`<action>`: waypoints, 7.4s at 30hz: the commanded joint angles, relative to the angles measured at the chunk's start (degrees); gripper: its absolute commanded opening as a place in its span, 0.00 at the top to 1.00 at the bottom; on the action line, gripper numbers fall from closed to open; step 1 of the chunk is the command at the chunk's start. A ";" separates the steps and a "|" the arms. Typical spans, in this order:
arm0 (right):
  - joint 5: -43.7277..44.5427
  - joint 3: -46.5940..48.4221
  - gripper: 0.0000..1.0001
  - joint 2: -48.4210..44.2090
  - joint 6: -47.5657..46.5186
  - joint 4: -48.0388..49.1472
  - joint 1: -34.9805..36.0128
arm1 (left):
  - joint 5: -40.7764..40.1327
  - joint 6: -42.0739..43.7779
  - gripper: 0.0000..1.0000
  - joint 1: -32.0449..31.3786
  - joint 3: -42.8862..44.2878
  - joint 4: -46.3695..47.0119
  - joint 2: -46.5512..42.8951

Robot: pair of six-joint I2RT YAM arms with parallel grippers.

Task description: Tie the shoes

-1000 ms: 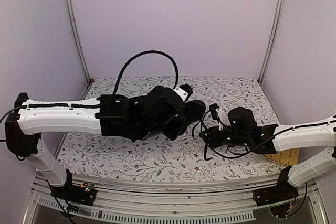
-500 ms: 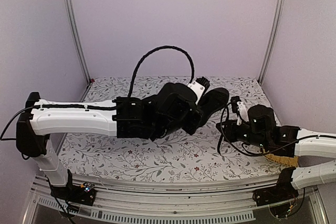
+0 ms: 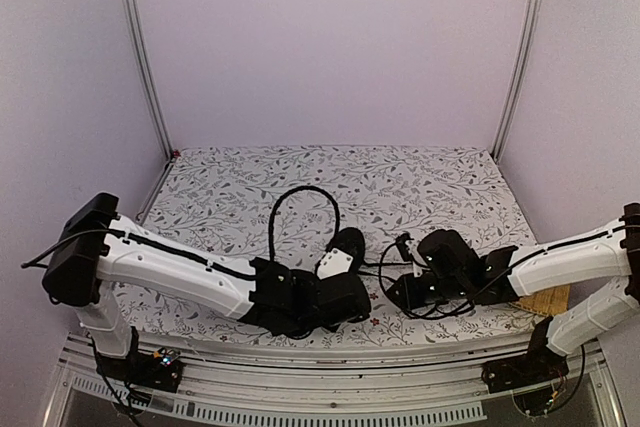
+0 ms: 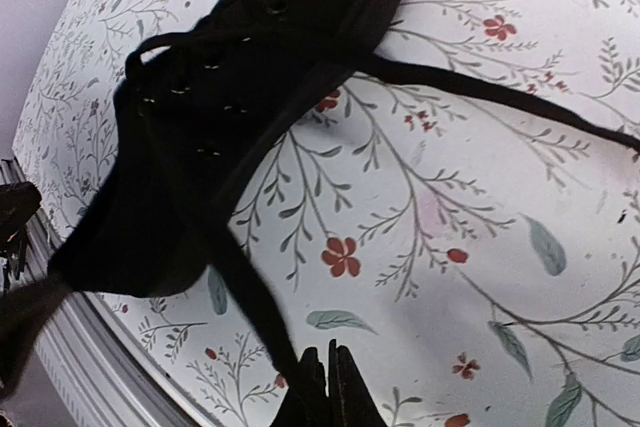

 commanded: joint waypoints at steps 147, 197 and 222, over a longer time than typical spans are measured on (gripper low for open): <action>-19.89 17.81 0.15 0.01 12.31 7.56 -12.59 | 78.03 28.16 1.00 36.18 -15.10 47.54 -9.65; -14.95 18.89 0.98 4.62 31.68 18.88 -4.52 | 58.29 37.27 0.31 31.04 -22.14 50.66 -10.22; -4.64 37.77 0.28 24.14 7.82 -8.24 -8.10 | 59.87 22.50 1.00 31.22 -22.92 56.63 -5.94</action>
